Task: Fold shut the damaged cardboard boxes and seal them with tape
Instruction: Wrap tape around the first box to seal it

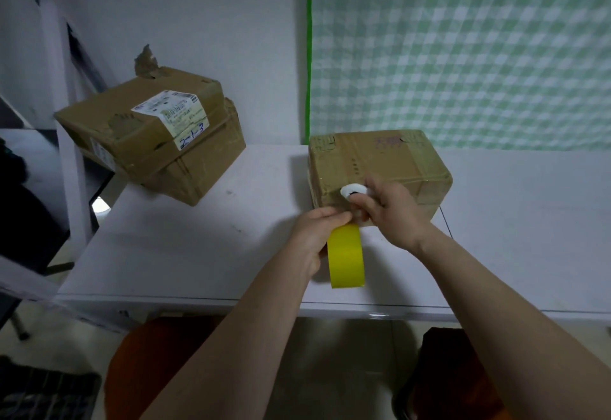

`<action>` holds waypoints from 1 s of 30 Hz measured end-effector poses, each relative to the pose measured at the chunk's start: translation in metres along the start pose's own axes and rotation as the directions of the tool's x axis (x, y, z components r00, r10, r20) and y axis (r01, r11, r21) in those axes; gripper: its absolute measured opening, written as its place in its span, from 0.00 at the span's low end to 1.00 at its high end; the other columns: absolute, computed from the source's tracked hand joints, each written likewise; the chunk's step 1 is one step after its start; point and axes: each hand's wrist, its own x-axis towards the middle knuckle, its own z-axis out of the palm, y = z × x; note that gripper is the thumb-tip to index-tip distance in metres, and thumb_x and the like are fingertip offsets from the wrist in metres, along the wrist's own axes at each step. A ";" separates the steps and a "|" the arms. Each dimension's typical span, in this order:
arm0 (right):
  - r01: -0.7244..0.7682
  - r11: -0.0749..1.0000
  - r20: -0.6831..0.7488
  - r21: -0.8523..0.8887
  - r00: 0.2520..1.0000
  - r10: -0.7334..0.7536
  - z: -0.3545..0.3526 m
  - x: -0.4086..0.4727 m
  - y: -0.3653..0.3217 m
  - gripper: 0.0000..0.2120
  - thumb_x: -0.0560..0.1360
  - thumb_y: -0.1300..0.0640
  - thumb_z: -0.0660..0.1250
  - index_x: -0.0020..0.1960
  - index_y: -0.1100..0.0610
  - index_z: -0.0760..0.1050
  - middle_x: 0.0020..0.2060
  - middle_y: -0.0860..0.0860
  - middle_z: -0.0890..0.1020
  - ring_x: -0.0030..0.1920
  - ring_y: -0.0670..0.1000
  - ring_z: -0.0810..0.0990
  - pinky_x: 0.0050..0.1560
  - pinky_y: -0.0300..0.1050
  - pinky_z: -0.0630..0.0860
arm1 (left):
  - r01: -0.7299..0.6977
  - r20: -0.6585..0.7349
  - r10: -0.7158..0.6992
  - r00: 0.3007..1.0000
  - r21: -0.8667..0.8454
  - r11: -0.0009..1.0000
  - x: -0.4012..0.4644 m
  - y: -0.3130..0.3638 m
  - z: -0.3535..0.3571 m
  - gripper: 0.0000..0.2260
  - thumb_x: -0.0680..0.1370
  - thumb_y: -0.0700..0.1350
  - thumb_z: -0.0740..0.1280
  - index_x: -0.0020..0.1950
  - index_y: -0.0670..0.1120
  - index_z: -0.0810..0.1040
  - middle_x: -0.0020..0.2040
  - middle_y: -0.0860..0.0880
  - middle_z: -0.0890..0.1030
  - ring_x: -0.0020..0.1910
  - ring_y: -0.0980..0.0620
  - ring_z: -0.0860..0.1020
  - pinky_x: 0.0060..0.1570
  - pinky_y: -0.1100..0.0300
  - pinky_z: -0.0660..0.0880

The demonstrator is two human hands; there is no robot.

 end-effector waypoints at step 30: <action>-0.375 0.924 -0.025 -0.069 0.927 0.374 0.005 -0.029 0.091 0.10 0.75 0.55 0.68 0.47 0.62 0.80 0.37 0.54 0.78 0.41 0.52 0.74 0.38 0.43 0.66 | 0.023 -0.099 -0.008 0.995 0.147 0.989 -0.005 0.006 0.002 0.13 0.69 0.36 0.75 0.53 0.40 0.80 0.43 0.42 0.82 0.38 0.48 0.80 0.44 0.55 0.79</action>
